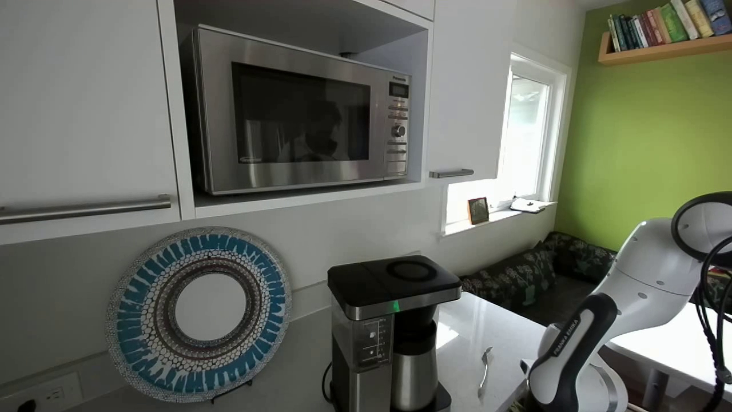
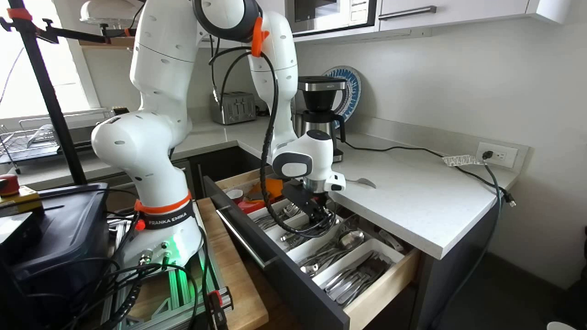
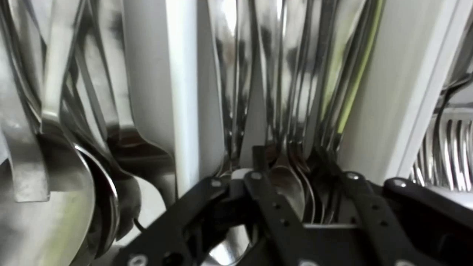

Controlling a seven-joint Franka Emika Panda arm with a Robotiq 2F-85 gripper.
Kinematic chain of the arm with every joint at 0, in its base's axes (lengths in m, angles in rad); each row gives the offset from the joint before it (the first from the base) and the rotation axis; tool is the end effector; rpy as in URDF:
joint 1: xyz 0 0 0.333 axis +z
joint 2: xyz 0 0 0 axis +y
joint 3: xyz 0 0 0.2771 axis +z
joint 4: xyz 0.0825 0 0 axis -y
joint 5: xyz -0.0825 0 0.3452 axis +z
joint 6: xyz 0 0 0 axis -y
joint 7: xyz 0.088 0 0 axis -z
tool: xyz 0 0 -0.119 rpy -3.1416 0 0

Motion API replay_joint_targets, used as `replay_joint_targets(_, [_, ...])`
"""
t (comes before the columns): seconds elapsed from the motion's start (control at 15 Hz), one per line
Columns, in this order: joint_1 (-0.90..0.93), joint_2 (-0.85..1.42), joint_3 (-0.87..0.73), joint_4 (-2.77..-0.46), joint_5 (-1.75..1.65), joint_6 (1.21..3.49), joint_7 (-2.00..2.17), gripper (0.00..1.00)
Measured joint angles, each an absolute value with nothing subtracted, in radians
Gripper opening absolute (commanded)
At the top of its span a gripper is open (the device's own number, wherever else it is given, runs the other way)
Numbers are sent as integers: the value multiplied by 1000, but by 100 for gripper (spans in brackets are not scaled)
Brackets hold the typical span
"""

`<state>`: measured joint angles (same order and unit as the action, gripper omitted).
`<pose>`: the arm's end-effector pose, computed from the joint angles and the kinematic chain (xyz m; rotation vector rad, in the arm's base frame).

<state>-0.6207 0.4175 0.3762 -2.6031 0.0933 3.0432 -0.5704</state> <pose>0.3993 -0.0856 0.1151 -2.9930 -0.3002 -0.1567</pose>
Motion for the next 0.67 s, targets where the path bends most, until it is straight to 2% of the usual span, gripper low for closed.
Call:
replay_joint_targets(0.13, [-638, 414, 391, -2602, 88, 3045, -570, 34])
replay_joint_targets(0.27, [-646, 414, 401, -2601, 82, 3045, -570, 48])
replay_joint_targets(0.47, [-657, 414, 422, -2601, 79, 3045, -570, 57])
replay_joint_targets(0.53, [-661, 414, 431, -2601, 78, 3045, -570, 51])
replay_joint_targets(0.67, [-670, 418, 447, -2601, 78, 3044, -570, 48])
